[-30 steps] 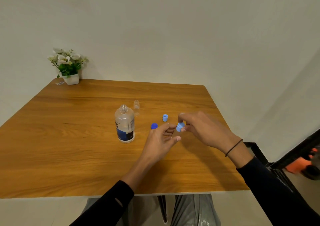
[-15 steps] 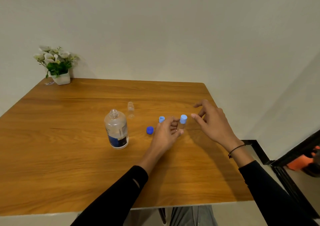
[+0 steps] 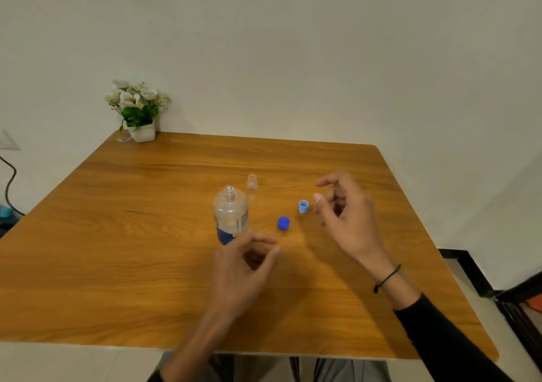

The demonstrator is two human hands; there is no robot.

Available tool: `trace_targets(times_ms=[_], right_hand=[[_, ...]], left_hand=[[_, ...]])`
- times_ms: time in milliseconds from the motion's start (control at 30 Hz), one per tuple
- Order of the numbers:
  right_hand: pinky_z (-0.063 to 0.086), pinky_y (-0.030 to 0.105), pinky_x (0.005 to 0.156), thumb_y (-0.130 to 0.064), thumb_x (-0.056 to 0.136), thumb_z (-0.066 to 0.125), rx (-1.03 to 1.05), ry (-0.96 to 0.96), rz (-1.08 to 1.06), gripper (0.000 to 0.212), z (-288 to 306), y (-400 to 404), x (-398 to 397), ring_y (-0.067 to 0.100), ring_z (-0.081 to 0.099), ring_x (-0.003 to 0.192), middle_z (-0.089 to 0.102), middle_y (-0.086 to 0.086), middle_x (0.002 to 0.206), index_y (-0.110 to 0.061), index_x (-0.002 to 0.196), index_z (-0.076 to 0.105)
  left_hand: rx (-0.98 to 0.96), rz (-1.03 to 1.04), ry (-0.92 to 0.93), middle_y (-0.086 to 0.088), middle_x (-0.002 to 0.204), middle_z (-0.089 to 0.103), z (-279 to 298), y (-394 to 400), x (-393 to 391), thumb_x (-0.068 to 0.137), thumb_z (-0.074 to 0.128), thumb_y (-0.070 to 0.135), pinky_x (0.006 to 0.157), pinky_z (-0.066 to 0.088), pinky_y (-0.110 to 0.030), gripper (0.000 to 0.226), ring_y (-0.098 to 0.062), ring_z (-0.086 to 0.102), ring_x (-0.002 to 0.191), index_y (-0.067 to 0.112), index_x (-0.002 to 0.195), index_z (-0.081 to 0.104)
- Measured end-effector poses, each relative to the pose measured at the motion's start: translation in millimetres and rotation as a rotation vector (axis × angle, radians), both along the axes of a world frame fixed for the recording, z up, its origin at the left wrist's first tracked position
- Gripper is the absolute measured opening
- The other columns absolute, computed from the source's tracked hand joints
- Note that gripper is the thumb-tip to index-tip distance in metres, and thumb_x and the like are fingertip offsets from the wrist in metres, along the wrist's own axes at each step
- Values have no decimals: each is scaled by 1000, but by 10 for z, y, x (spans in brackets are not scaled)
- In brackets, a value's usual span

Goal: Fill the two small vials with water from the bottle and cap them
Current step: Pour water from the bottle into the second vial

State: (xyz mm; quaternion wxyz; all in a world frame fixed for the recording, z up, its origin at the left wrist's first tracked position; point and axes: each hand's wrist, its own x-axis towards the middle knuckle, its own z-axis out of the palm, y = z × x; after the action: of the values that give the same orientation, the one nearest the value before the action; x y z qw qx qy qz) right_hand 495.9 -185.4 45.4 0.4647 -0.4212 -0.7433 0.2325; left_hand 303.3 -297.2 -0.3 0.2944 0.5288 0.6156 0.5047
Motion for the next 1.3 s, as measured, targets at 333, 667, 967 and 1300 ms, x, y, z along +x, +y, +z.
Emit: trace_targets(times_ms=[333, 667, 967, 1300], right_hand=[[50, 23, 102, -41, 85, 86, -290, -167, 324, 88, -616, -194, -1018, 2, 49, 129, 47, -14, 144, -40, 152, 30], [56, 30, 95, -43, 82, 90, -246, 34, 181, 71, -728, -251, -1298, 5, 60, 119, 60, -14, 128, -28, 137, 47], [49, 11, 84, -35, 81, 93, -172, 69, 57, 71, -525, -268, -797, -1, 61, 115, 60, -23, 127, -31, 137, 49], [60, 45, 94, -58, 82, 81, -66, -347, 19, 103, -232, -214, -513, 18, 60, 124, 55, -7, 150, -55, 162, 16]], left_hand=[[31, 230, -151, -8, 91, 76, -119, 153, -1122, 87, 75, 7, 70, 59, -34, 19, -33, 71, 88, 19, 102, 74], [-106, -86, -40, 2, 138, 59, -175, 1288, -1159, 88, 82, 5, 84, 58, -22, 75, -17, 66, 114, 22, 153, 49], [28, -69, 90, 7, 109, 75, -351, 1706, -862, 92, 80, 27, 89, 61, -38, 38, -13, 68, 93, 22, 128, 72], [206, -193, -19, 3, 121, 74, -179, 797, -860, 96, 76, 35, 76, 67, -32, 44, -11, 69, 108, 17, 135, 70]])
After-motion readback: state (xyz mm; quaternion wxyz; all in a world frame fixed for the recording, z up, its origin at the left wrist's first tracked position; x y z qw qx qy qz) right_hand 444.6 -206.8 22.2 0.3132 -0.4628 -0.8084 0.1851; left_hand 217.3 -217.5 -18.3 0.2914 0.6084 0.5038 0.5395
